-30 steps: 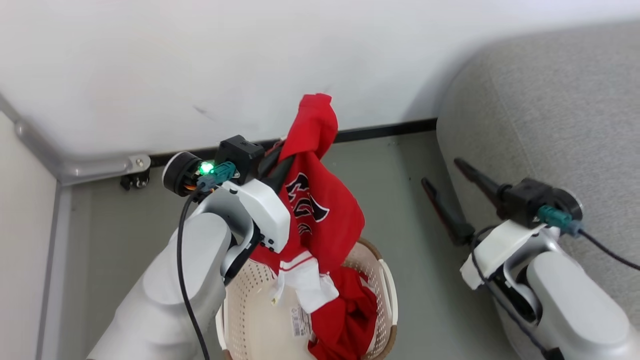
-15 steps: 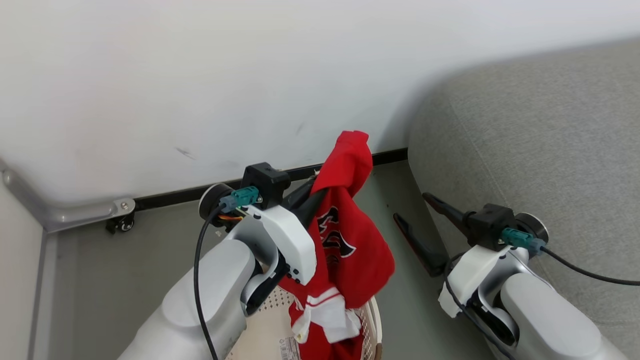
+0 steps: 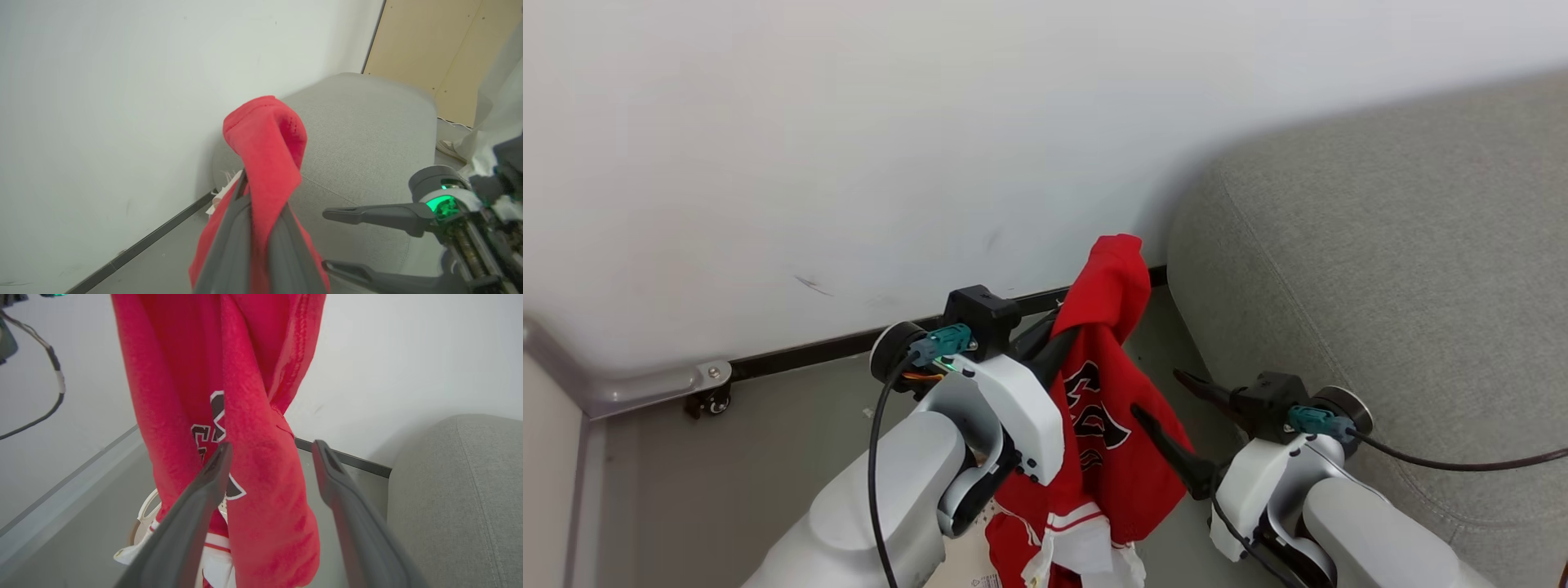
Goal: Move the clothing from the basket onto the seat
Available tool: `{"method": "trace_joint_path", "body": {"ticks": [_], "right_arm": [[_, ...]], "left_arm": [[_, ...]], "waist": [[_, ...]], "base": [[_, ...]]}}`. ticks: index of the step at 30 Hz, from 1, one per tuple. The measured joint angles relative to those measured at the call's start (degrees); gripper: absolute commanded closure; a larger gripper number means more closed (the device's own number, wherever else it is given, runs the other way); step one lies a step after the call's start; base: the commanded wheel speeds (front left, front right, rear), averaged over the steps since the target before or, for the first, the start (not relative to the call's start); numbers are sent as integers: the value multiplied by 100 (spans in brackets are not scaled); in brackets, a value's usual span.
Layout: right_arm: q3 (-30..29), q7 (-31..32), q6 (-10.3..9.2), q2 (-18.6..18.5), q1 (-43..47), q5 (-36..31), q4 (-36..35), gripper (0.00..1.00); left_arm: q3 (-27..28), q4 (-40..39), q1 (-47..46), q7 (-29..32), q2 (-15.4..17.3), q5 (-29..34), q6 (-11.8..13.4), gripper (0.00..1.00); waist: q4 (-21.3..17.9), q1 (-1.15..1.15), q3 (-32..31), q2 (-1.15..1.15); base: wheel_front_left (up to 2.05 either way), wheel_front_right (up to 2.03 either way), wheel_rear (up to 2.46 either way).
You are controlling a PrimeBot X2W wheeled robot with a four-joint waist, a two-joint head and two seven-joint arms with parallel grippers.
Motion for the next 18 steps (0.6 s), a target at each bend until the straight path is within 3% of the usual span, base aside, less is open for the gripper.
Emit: {"method": "trace_joint_path", "body": {"ticks": [18], "right_arm": [[890,0,2,397,-782,175,1165,0]], "left_arm": [[-557,-349,-62,41,16,-330,435,100]], "waist": [[475,0,-21,0]], "base": [[0,0,0]]}}
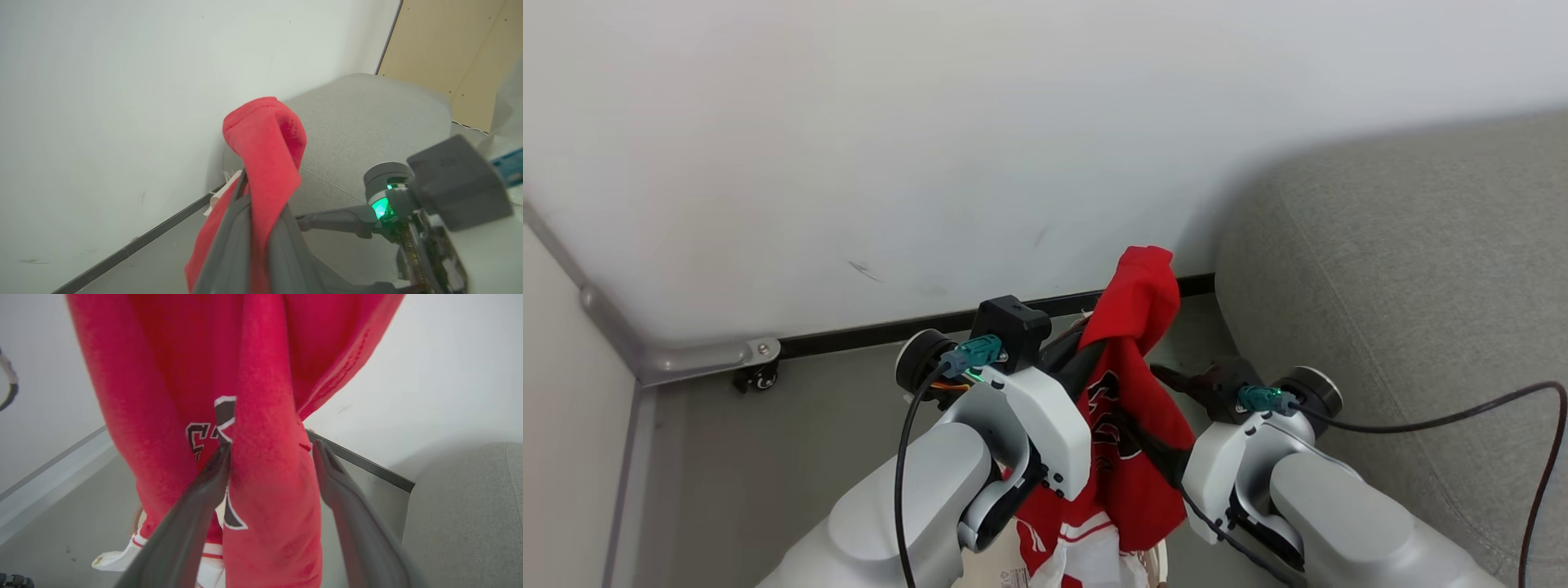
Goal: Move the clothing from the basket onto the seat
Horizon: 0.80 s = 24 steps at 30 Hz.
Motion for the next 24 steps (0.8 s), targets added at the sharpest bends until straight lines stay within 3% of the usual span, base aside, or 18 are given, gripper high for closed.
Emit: {"method": "trace_joint_path", "body": {"ticks": [2,3,4,5,6,12,24], "right_arm": [[25,0,0,-1,-83,1,85,5],[40,0,0,-1,-115,2,110,54],[42,0,0,0,-137,10,120,69],[42,0,0,0,-149,24,124,94],[41,0,0,-2,-151,67,124,100],[43,0,0,-92,-151,197,71,100],[1,0,1,-505,-141,305,-390,100]], "left_arm": [[-51,-38,-19,0,0,-29,46,100],[-71,-49,-20,0,0,-51,51,100],[-93,-55,-20,0,1,-76,57,100],[-113,-58,-20,-1,1,-87,94,100],[-160,-60,-21,-3,3,-121,116,100],[-211,-52,-25,-68,4,-169,242,100],[-263,37,-50,-203,2,-401,349,99]], "waist": [[61,0,2,0],[90,0,3,0],[119,0,5,0],[147,0,6,0],[198,0,10,0],[271,0,30,0],[58,0,51,0]], "base": [[0,0,0],[0,0,0],[0,0,0],[0,0,0],[0,0,0],[0,0,0],[0,0,0]]}}
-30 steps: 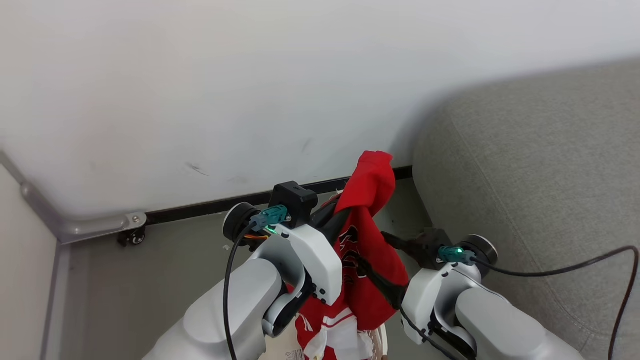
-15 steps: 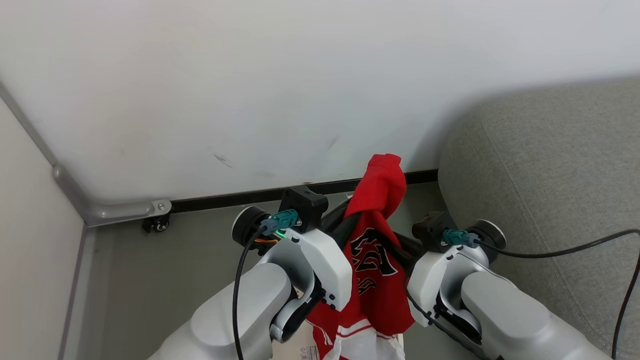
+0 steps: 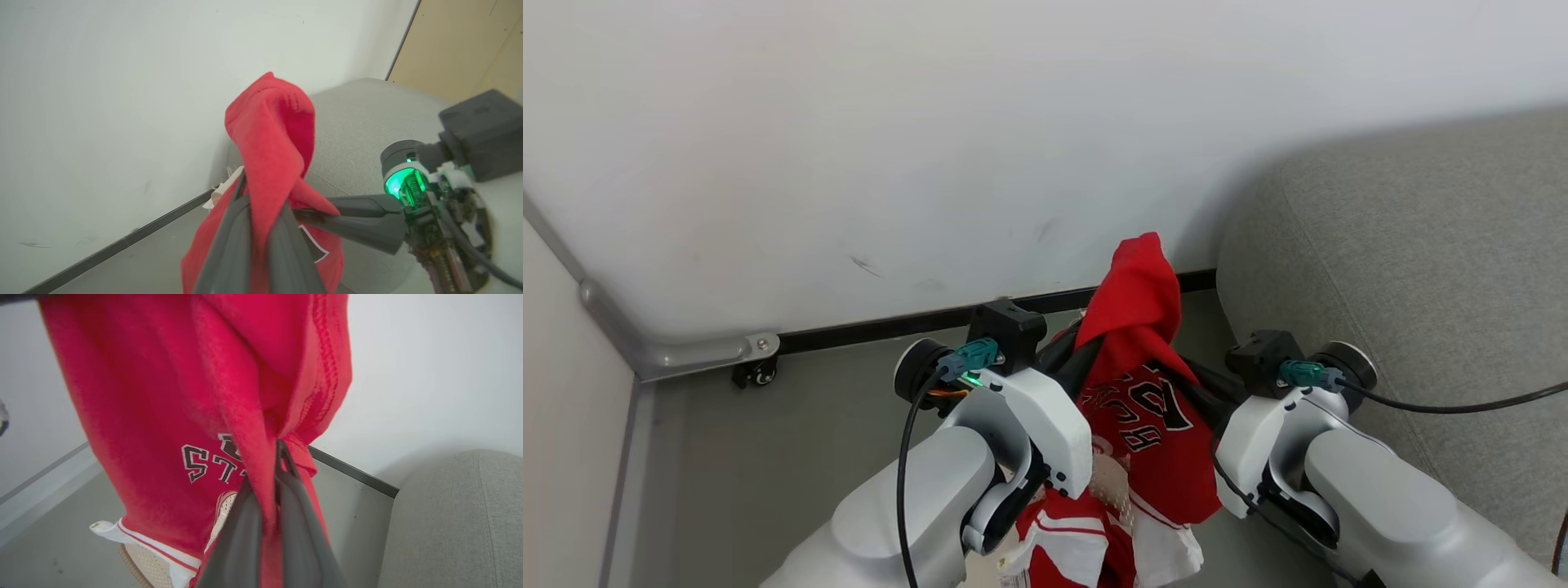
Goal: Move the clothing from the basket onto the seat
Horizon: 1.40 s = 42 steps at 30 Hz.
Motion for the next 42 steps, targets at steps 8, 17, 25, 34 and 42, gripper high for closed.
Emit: {"method": "trace_joint_path", "body": {"ticks": [8,17,25,34,42], "right_arm": [[-160,0,0,-162,-2,3,-386,100],[-581,0,0,-554,-2,5,-695,100],[-1145,-1,0,-979,59,54,-1006,100],[-1484,0,0,-1435,338,54,-1270,100],[-1560,0,0,-1658,536,69,-1548,100]], "left_arm": [[15,124,-68,-160,-1,-37,81,0],[26,263,-69,-409,0,-79,97,0],[-76,381,-68,-572,0,-122,88,0],[-363,383,-31,-638,-1,-314,-13,0],[-533,385,52,-659,0,-426,-66,0]], "waist": [[-209,0,10,0],[-447,0,-22,0],[-692,0,-87,0],[-1019,0,-172,0],[-1335,0,-235,0]], "base": [[0,0,0],[0,0,0],[0,0,0],[0,0,0],[0,0,0]]}}
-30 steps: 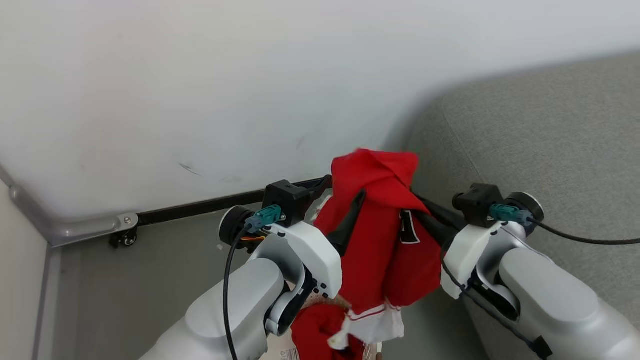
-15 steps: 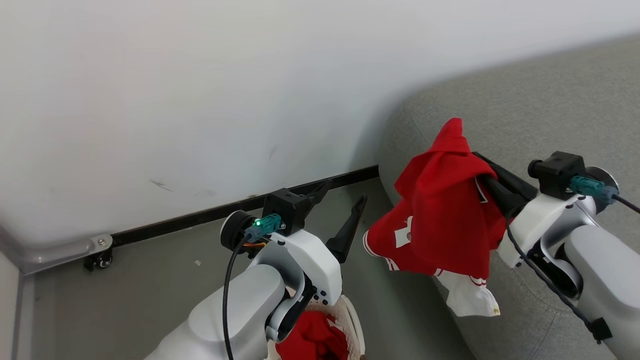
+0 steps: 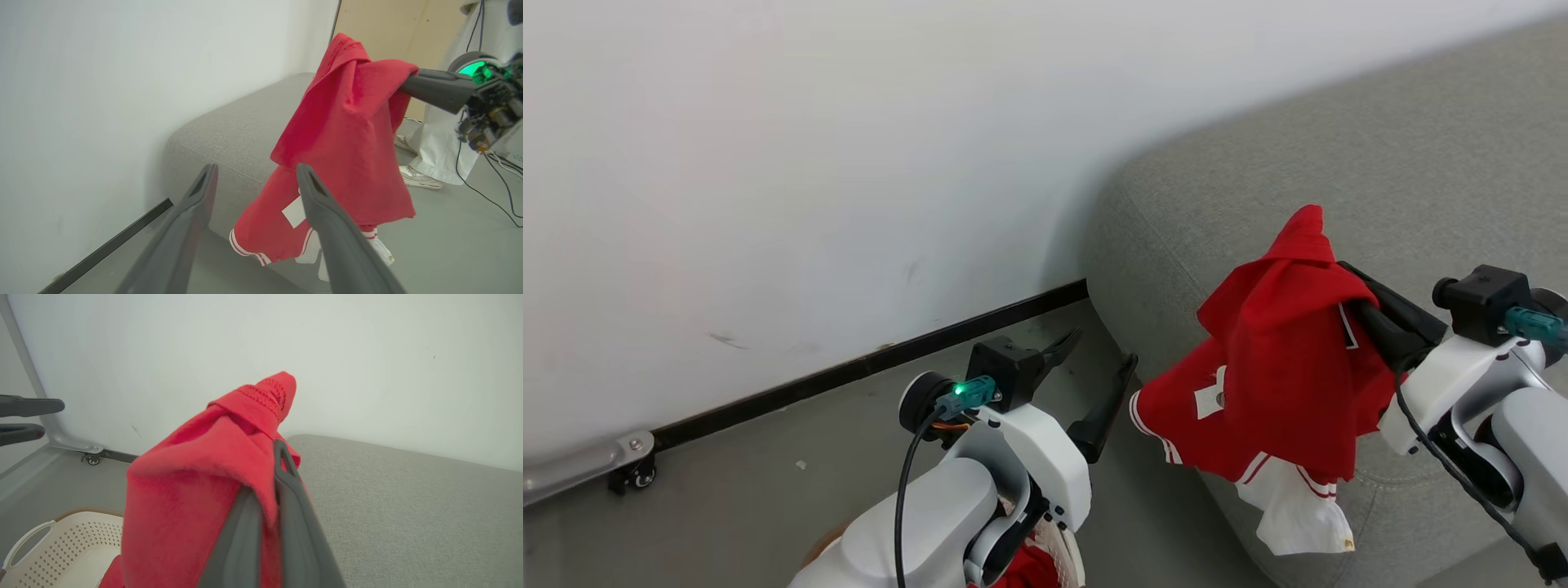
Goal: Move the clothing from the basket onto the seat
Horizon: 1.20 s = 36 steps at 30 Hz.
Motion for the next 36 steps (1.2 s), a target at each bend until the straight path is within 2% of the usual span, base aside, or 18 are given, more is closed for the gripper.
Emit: {"method": "trace_joint_path", "body": {"ticks": [14,26,32,36], "right_arm": [[153,119,0,-93,-118,548,-332,100],[-391,666,0,-263,-2025,1328,-130,100],[-820,979,0,-471,-2951,1552,448,100],[-982,1066,0,-554,-3174,1551,762,100]], "left_arm": [[-47,64,18,-105,0,-81,70,0],[11,79,4,-153,1,22,285,0],[54,-1,-102,-154,56,132,415,0],[58,-78,-201,-155,107,221,467,0]], "waist": [[-464,0,25,0],[-418,0,389,0],[-287,0,668,0],[-224,0,805,0]], "base": [[0,0,0],[0,0,0],[0,0,0],[0,0,0]]}}
